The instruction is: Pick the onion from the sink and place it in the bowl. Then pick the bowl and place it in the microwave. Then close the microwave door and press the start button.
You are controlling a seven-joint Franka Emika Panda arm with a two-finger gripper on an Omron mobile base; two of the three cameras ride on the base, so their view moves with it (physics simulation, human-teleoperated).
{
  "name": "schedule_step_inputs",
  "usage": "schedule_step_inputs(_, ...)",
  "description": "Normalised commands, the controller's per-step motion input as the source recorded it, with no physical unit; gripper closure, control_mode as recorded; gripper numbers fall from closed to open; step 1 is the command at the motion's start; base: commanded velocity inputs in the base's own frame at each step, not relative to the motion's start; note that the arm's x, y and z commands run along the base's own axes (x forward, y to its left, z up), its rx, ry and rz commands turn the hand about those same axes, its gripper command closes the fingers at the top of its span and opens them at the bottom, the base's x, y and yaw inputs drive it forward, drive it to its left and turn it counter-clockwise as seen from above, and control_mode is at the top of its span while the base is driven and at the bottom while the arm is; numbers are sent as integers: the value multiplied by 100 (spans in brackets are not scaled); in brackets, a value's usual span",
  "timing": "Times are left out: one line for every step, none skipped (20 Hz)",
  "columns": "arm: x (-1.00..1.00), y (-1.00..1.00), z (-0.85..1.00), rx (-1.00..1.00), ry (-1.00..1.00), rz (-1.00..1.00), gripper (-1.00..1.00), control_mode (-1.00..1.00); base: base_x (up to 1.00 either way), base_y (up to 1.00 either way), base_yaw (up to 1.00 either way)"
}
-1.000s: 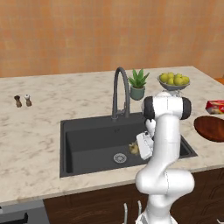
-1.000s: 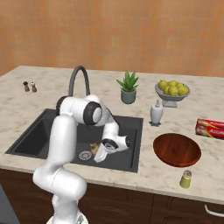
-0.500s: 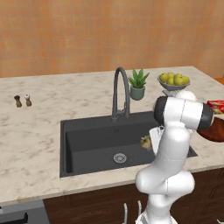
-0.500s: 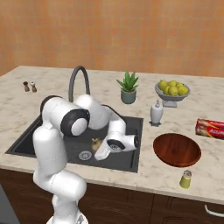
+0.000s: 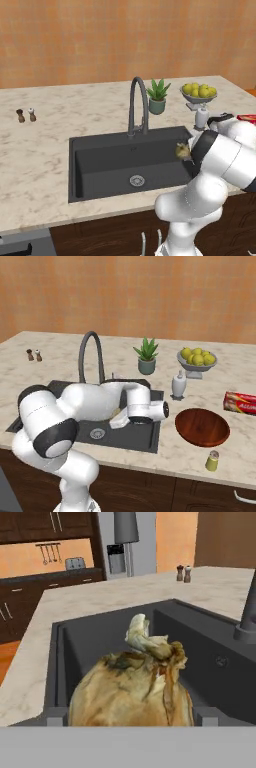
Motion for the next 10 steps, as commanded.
schedule_step_inputs(-56, -31, 100, 0, 5, -17, 100, -100, 0, 0, 0)
schedule_step_inputs(-56, -39, 100, 0, 3, -17, 100, -100, 0, 0, 0)
schedule_step_inputs(-52, -38, 100, 0, 3, -18, 100, -100, 0, 0, 0)
schedule_step_inputs(-57, -34, 100, 0, 5, -21, 100, -100, 0, 0, 0)
schedule_step_inputs(-55, -42, 100, 0, 8, -23, 100, -100, 0, 0, 0)
schedule_step_inputs(-46, -44, 100, 0, 11, -26, 100, -100, 0, 0, 0)
schedule_step_inputs(-44, -62, 94, 0, 17, -33, 100, -100, 0, 0, 0)
schedule_step_inputs(-40, -64, 84, -1, 17, -32, 100, -100, 0, 0, 0)
schedule_step_inputs(-26, -62, 85, -3, 22, -32, 100, -100, 0, 0, 0)
schedule_step_inputs(-29, -59, 91, -4, 25, -34, 100, -100, 0, 0, 0)
